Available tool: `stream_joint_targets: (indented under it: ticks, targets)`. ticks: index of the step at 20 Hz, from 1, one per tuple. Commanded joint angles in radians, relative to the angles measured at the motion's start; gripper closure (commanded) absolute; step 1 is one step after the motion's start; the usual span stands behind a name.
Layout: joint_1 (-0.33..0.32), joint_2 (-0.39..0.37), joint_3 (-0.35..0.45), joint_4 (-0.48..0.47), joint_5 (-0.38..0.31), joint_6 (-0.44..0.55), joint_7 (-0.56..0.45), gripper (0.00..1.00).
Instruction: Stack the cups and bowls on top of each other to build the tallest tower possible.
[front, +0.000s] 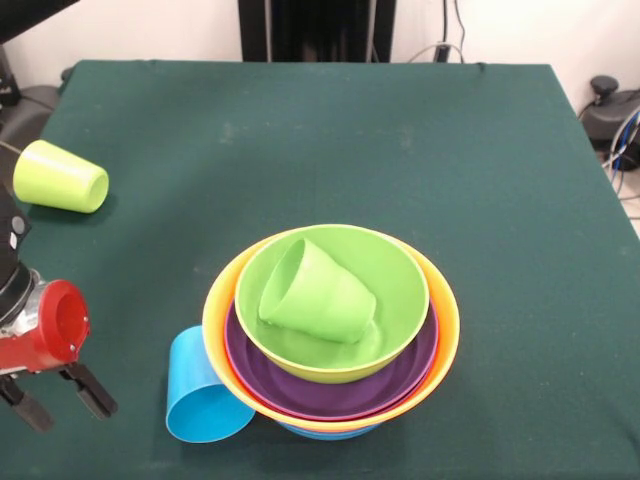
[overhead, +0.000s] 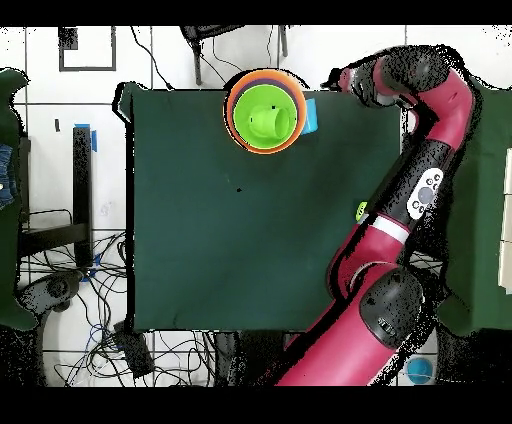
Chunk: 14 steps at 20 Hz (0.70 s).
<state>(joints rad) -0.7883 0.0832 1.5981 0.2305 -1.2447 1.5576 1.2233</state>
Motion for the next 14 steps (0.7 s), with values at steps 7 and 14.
stream_joint_targets:
  ticks: [7,14]
  targets:
    - [0.091,0.039,0.112,-0.045,-0.204,-0.034,-0.169,0.0]
    - [0.117,0.063,0.103,-0.026,-0.223,-0.118,-0.126,0.0]
